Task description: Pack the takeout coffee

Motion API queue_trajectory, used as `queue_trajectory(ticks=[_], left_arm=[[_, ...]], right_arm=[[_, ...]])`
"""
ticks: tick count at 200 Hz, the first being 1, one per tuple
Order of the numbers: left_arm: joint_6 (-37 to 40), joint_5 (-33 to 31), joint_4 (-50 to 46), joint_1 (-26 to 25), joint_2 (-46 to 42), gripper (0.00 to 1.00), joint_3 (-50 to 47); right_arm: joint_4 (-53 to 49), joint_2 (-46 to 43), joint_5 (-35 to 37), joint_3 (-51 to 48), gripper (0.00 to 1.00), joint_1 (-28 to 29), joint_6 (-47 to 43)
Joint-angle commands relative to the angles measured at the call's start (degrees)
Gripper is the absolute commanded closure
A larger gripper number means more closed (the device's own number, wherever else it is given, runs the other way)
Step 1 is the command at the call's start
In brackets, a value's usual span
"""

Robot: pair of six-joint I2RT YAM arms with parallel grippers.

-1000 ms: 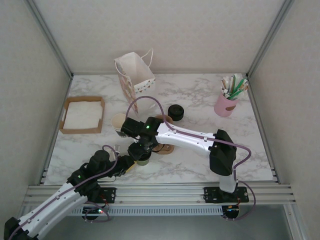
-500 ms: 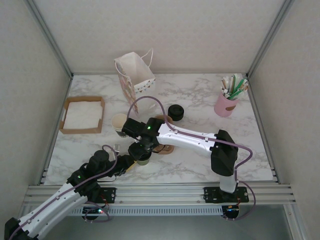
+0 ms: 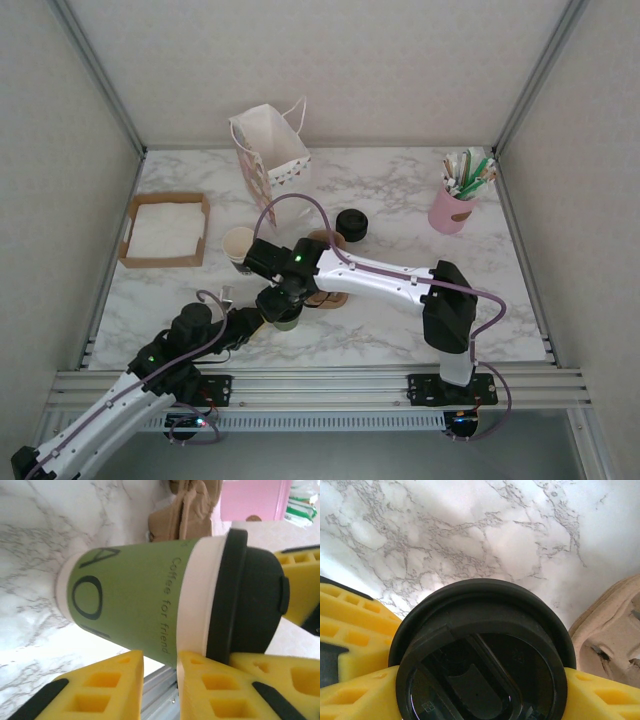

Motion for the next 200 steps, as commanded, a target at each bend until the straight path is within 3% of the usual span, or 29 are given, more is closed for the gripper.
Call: queue_trajectory(ticks=[1, 59, 113, 200], left_arm=[[0.56, -4.74, -14.63, 1.05, -1.19, 0.77, 0.32], [1.30, -14.92, -23.89, 1.25, 0.30, 0.85, 10.03], [4.39, -17.65, -22.62, 1.33, 6.71, 0.85, 15.46], [6.25, -17.87, -22.07, 2.29, 8.92, 0.83, 18.37]], right_arm=[[-3.90, 2.48, -1.60, -2.76, 0.27, 1.38, 1.06], [-3.82, 1.61, -0.62, -2.90, 0.27, 1.99, 0.34], [-2.64, 3.17, -0.27, -5.72, 0.27, 2.29, -0.27], [-4.48, 5.73, 0.45, -7.20, 0.27, 2.60, -0.42]])
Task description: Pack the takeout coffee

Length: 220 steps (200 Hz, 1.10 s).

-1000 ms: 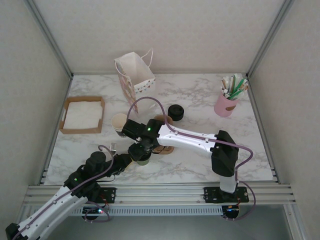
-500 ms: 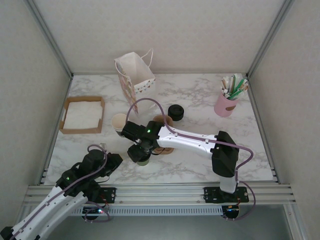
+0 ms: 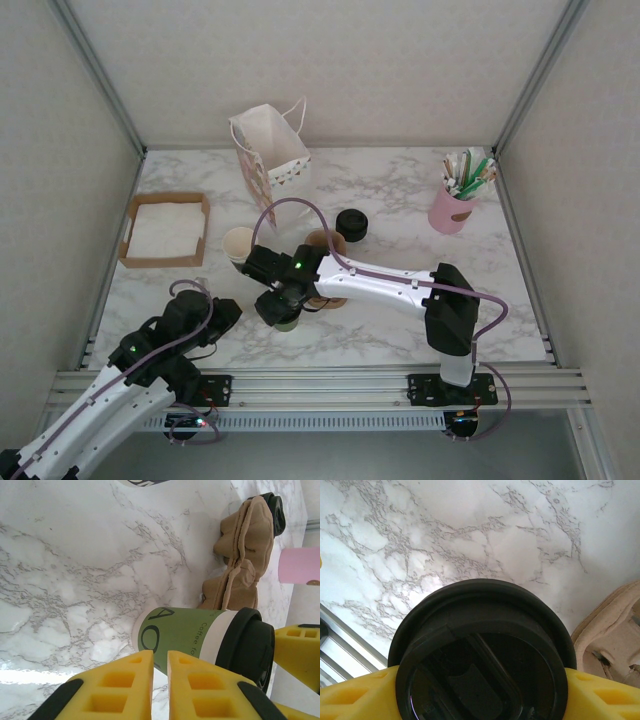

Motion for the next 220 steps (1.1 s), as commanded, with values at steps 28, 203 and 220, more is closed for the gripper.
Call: queue_trajectory(ticks=[28, 203, 220], left_arm=[[1.73, -1.32, -1.18, 1.03, 0.81, 0.83, 2.34], [3.46, 0.35, 1.45, 2.09, 2.75, 0.83, 3.19], [3.38, 0.26, 1.71, 2.18, 2.84, 0.83, 3.08]], right_arm=[[-7.44, 7.79, -2.15, -4.82, 0.27, 1.44, -0.23], [-9.73, 5.98, -1.56, 3.24, 0.21, 0.02, -2.90], [-9.55, 5.88, -1.09, 3.25, 0.21, -0.17, -3.93]])
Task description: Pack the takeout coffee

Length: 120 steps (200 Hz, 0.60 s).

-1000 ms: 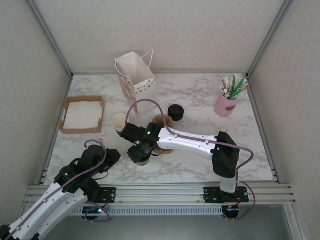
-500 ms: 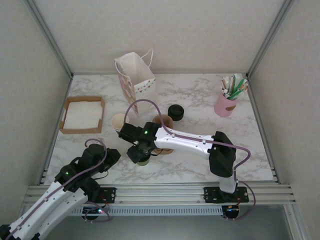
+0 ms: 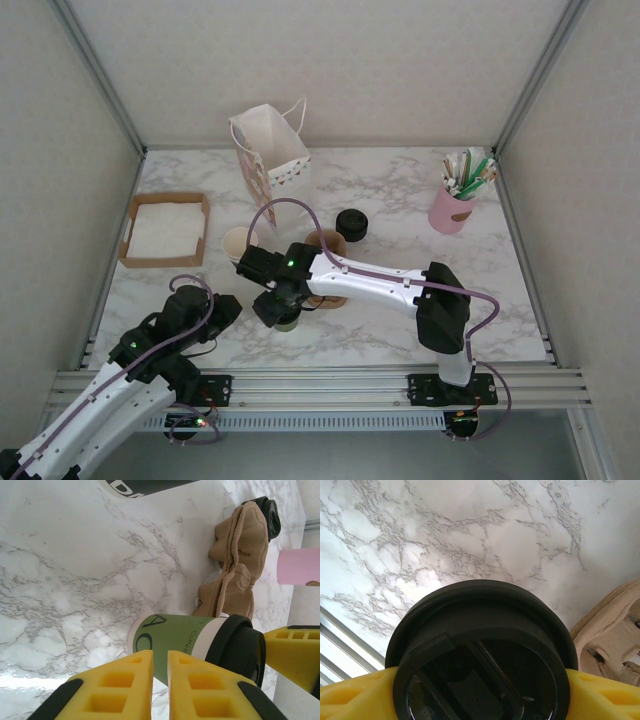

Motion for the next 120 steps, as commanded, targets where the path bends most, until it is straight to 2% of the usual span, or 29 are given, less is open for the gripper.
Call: queue_trajectory(ticks=[1, 56, 120], left_arm=[[0.87, -0.15, 0.61, 0.71, 0.30, 0.83, 1.28], [0.49, -0.15, 1.90, 0.78, 1.11, 0.84, 0.58], [1.33, -0.15, 4.23, 0.98, 3.89, 0.84, 0.67]], right_arm=[[-5.19, 3.04, -1.38, -1.26, 0.21, -0.30, -2.31], [-0.55, 0.39, 1.91, -6.93, 0.24, -2.32, -7.01], [2.98, -1.45, 1.32, -8.26, 0.23, -4.18, -20.86]])
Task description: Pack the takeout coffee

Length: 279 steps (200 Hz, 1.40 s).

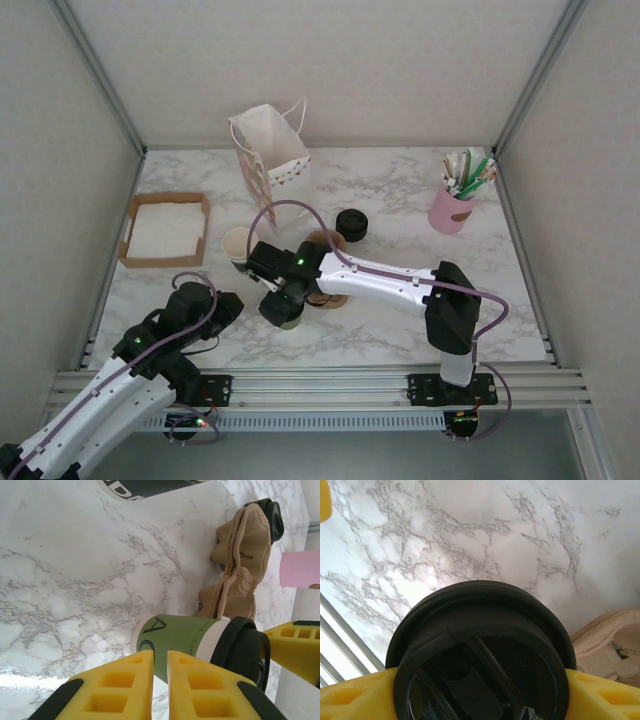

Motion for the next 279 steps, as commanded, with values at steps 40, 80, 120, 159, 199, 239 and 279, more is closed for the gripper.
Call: queue_trajectory(ticks=[40, 80, 120, 159, 199, 239, 279], left_arm=[[1.92, -0.07, 2.39, 1.05, 1.78, 0.84, 1.24], [2.49, 0.37, 2.85, 1.59, 2.22, 0.84, 1.22], [2.58, 1.32, 4.75, 1.90, 2.55, 0.84, 0.29], [2.67, 1.69, 5.64, 1.90, 2.75, 0.84, 0.34], [3.04, 1.87, 5.95, 1.94, 3.51, 0.84, 0.87], [3.28, 1.92, 5.88, 1.97, 3.68, 0.84, 0.91], [3.20, 2.04, 6.08, 2.03, 3.59, 0.84, 0.61]], right_arm=[[-1.39, 3.18, -2.29, -2.48, 0.24, -4.32, -12.92], [-2.99, 4.71, -4.23, -4.98, 0.26, -4.70, -15.21], [-2.93, 4.97, -2.00, -7.30, 0.29, -4.74, -14.63], [-3.73, 2.54, -1.24, -3.36, 0.24, -4.79, -12.44], [-4.28, -0.29, -2.90, 1.20, 0.19, -5.03, -11.37], [-4.31, -0.61, -4.80, 3.01, 0.15, -5.26, -11.12], [-4.96, 0.34, -5.57, 4.86, 0.15, -5.26, -10.56]])
